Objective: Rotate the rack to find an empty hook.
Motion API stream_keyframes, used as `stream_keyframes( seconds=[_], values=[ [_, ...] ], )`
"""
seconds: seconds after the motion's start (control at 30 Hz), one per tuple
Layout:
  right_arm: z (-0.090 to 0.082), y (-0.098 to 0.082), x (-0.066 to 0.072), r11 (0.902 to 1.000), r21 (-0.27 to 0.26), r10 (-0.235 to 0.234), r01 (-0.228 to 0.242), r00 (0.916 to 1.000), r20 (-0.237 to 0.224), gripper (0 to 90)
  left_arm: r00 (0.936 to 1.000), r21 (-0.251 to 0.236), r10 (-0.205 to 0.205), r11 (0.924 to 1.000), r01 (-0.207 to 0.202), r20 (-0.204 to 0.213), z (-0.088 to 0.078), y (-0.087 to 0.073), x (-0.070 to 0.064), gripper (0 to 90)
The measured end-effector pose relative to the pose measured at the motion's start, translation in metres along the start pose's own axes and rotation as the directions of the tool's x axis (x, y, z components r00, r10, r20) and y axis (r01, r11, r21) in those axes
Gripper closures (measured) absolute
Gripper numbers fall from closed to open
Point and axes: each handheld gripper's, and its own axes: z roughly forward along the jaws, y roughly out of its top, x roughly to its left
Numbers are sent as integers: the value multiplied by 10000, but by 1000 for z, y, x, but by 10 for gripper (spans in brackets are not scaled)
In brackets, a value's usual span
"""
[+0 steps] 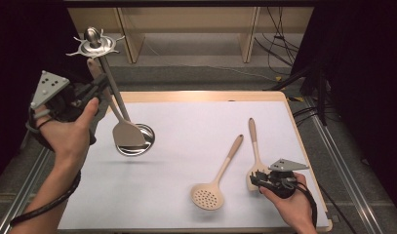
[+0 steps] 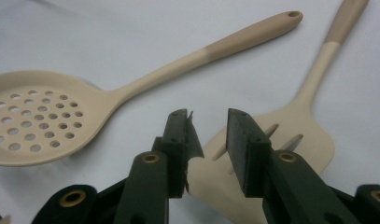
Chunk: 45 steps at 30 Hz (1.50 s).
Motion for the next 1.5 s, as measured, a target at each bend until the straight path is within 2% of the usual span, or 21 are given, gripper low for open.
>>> stream_keyframes(
  seconds=[0.1, 0.13, 0.27, 0.33, 0.43, 0.5, 0.6, 0.67, 1.03, 1.07, 1.2, 1.27, 1.3, 1.33, 1.37, 1.4, 1.43, 1.5],
  values=[
    [0, 0, 0, 10000, 20, -71, 71, 10000, 14, 696, 9996, -122, 116, 9999, -119, -260, 6, 11, 3, 894],
    [0, 0, -2, 9993, -48, -359, 359, 9993, 88, 696, 9994, -153, 80, 9998, -85, -326, 7, 13, 4, 894],
    [1, -1, -3, 9998, -73, -210, 209, 9997, -151, 696, 9990, -84, 72, 9999, -75, -430, 11, 18, 7, 895],
    [0, -1, -3, 9995, -79, -307, 307, 9995, 9, 696, 9989, -44, 133, 9999, -135, -451, 13, 19, 7, 895],
    [0, -1, -3, 9997, -47, -228, 227, 9996, -137, 696, 9988, -40, 148, 9999, -150, -458, 14, 20, 8, 895],
    [0, -1, -3, 9994, -90, -344, 344, 9994, -21, 696, 9989, -43, 129, 9999, -131, -450, 13, 20, 8, 895],
    [0, -1, -3, 9997, -32, -257, 257, 9996, -96, 696, 9986, -43, 176, 9998, -178, -503, 12, 20, 9, 896],
    [0, -1, -3, 9997, -16, -244, 244, 9997, 26, 696, 9981, -26, 239, 9997, -241, -568, 11, 20, 10, 896],
    [0, -1, -3, 9996, -17, -266, 267, 9996, 34, 697, 9962, -9, 78, 10000, -79, -862, 4, 23, 27, 896],
    [0, -1, -3, 9999, 55, -121, 122, 9999, -96, 696, 9963, 7, 55, 10000, -55, -859, 4, 23, 28, 895],
    [1, 0, -5, 9988, -132, -466, 464, 9989, -97, 697, 9944, 33, 61, 10000, -58, -1052, 4, 24, 32, 896],
    [-1, -1, -1, 10000, 77, -10, 10, 10000, 14, 697, 9946, 61, 38, 10000, -32, -1042, 4, 24, 34, 895],
    [-1, -1, -1, 10000, 77, -10, 10, 10000, 14, 697, 9946, 61, 38, 10000, -32, -1042, 4, 24, 34, 895],
    [-1, 0, -3, 9995, -6, -316, 317, 9995, 83, 697, 9946, 61, 73, 10000, -67, -1036, 4, 24, 34, 895],
    [0, 0, -4, 9993, -29, -367, 367, 9993, 84, 697, 9946, 57, 97, 9999, -91, -1031, 4, 24, 34, 895],
    [-1, -1, 0, 9999, 117, 113, -112, 9999, -43, 697, 9946, 49, 124, 9999, -119, -1032, 3, 24, 33, 894],
    [0, -1, -1, 9999, -114, -22, 21, 10000, -89, 697, 9951, 21, 122, 9999, -121, -978, 2, 24, 33, 892],
    [0, -1, -1, 10000, -76, -7, 7, 10000, -47, 697, 9958, 20, 87, 10000, -85, -908, 1, 23, 33, 883]
  ],
)
